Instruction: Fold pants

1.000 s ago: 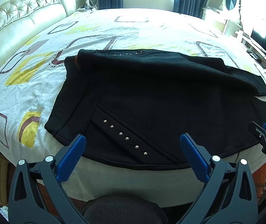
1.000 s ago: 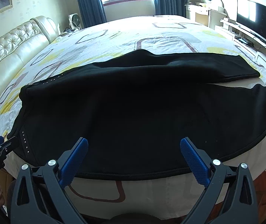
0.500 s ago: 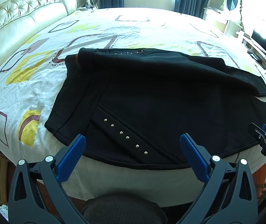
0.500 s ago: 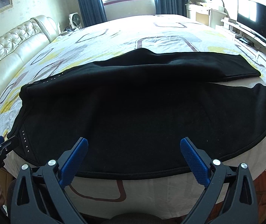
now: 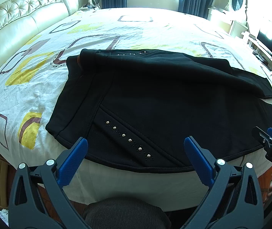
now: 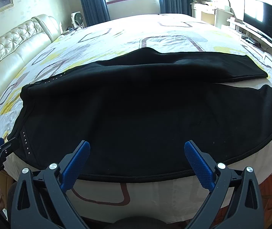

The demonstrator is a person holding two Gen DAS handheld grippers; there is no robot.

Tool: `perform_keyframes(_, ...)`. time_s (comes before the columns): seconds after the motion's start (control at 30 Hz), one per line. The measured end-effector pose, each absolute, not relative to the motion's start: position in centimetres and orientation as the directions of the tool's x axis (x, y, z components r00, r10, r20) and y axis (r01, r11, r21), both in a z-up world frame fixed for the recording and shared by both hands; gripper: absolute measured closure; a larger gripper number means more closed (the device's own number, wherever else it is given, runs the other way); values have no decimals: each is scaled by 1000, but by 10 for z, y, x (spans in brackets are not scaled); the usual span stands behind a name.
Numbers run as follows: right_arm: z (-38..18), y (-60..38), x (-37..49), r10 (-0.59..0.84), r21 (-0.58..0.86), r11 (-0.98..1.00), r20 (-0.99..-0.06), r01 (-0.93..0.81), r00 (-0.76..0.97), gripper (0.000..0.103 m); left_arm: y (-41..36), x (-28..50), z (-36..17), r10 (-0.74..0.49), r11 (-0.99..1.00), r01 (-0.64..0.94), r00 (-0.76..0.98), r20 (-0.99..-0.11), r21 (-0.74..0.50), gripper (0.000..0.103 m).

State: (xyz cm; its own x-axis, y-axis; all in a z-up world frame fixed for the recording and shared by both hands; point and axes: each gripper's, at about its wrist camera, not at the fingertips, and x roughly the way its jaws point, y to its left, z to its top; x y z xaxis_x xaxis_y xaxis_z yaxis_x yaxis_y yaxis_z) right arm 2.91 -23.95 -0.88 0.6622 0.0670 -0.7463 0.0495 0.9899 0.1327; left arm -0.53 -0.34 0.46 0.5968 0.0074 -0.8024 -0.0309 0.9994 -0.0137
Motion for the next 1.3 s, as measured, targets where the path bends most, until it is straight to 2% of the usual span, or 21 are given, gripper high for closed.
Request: perform_keyframes(1.3, -13, -236, 29, 80, 139, 989, -762, 42, 643, 4, -9, -10, 3, 8, 1000, -21, 595, -804, -6, 2)
